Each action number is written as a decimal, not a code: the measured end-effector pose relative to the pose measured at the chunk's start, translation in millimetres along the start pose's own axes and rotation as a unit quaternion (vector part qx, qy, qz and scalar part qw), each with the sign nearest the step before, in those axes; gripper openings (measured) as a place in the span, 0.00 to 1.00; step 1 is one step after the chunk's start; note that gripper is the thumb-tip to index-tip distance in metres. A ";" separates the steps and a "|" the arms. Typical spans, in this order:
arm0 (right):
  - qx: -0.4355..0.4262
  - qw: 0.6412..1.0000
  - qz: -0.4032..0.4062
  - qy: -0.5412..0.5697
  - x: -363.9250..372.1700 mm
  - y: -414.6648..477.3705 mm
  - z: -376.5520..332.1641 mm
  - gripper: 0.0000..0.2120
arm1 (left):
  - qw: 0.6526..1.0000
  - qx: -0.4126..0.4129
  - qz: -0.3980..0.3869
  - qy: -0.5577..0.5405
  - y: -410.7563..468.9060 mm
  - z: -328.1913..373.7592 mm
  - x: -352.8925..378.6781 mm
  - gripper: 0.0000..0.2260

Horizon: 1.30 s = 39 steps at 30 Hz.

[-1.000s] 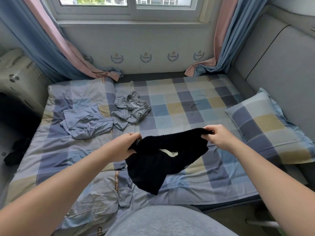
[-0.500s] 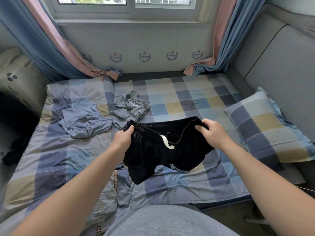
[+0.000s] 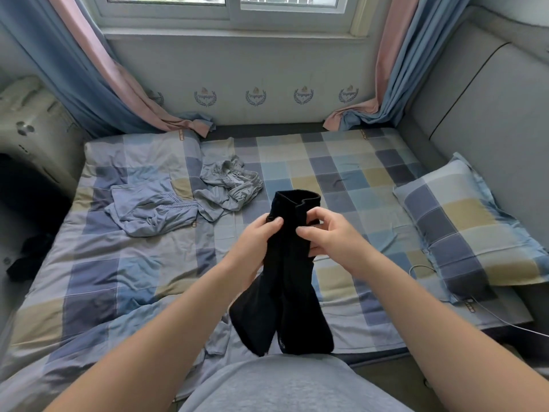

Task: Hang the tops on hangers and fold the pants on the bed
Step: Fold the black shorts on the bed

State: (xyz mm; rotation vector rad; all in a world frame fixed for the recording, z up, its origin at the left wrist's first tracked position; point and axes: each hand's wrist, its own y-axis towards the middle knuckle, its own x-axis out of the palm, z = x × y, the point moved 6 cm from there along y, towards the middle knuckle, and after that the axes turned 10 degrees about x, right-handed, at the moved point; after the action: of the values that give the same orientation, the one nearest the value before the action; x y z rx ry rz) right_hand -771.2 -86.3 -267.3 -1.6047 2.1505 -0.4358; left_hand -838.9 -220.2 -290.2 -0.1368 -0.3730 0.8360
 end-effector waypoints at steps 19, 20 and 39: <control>0.072 0.987 -0.109 0.098 -22.3 16.8 78.9 0.24 | 1.000 0.016 0.010 -0.022 12.3 -28.4 -7.2 0.11; 0.082 0.987 -0.106 0.090 -22.3 19.7 81.9 0.18 | 1.000 0.011 0.022 -0.005 15.8 -31.6 -9.4 0.11; 0.022 0.990 0.059 -0.130 -122.2 150.5 89.4 0.15 | 0.905 0.077 0.115 0.401 156.0 -88.8 4.3 0.13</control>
State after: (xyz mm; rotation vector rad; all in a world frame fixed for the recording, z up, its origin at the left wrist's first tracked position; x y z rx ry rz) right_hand -820.4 73.7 -399.8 -1.4161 2.0106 -0.2217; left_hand -911.8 -110.6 -412.4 -0.3662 0.4965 0.9622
